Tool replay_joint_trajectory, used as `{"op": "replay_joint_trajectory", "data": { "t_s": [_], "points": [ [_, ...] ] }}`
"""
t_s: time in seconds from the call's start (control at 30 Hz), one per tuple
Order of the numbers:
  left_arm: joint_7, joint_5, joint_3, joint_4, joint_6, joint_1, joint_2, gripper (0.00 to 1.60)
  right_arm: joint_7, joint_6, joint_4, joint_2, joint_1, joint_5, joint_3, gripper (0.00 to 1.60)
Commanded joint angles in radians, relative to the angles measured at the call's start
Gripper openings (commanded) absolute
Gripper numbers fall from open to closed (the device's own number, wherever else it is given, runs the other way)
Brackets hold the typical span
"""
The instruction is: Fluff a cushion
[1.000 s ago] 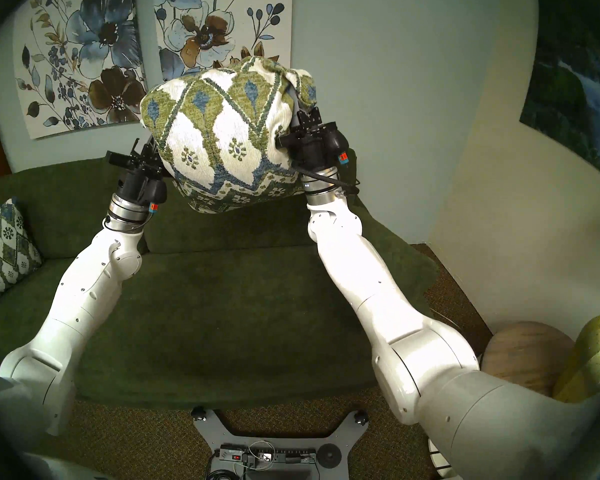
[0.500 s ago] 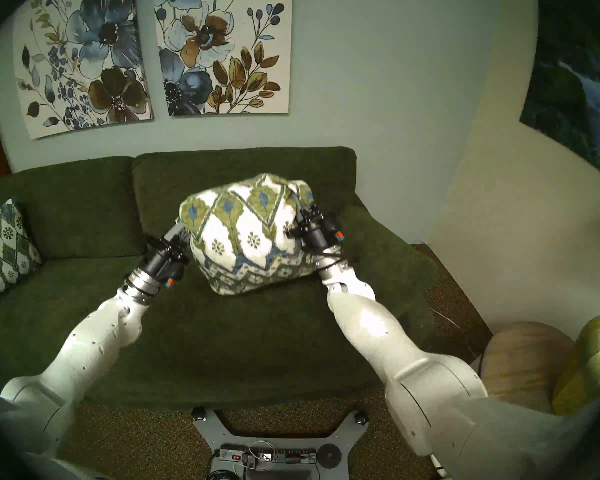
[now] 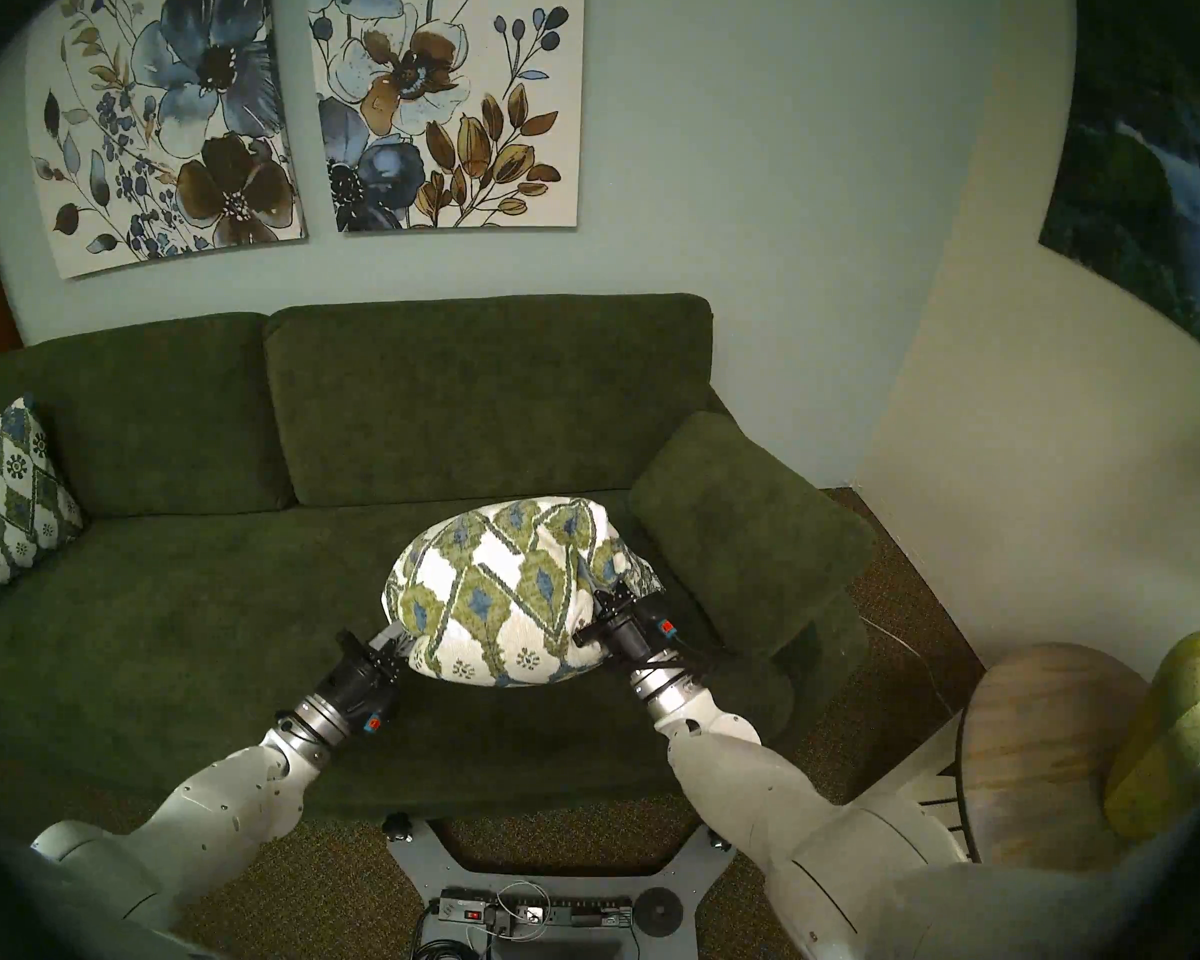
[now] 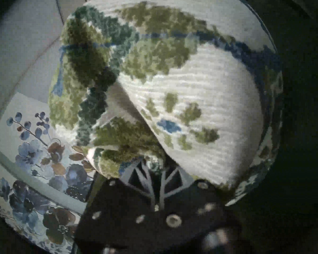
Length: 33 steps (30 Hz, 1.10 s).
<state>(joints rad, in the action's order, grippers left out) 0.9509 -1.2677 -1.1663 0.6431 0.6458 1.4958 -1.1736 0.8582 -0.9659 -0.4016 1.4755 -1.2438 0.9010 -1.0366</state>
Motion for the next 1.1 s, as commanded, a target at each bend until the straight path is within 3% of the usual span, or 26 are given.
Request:
{"op": "replay_joint_trajectory", "data": {
  "t_s": [0.0, 0.17, 0.4, 1.07],
  "points": [
    [-0.017, 0.014, 0.028, -0.076, 0.001, 0.071, -0.081, 0.0, -0.002, 0.006, 0.064, 0.0, -0.077, -0.014, 0.018, 0.0],
    [-0.018, 0.038, 0.027, -0.116, 0.001, 0.062, -0.108, 0.0, -0.006, 0.006, 0.093, 0.004, -0.09, -0.024, 0.03, 0.0],
    [-0.035, 0.081, -0.012, -0.14, 0.01, -0.054, -0.09, 0.0, -0.01, 0.006, 0.122, 0.017, -0.09, -0.039, 0.045, 0.0],
    [-0.076, 0.048, -0.158, 0.141, -0.017, -0.178, 0.106, 0.0, -0.009, 0.006, 0.125, 0.029, -0.092, -0.043, 0.052, 0.0]
  ]
}}
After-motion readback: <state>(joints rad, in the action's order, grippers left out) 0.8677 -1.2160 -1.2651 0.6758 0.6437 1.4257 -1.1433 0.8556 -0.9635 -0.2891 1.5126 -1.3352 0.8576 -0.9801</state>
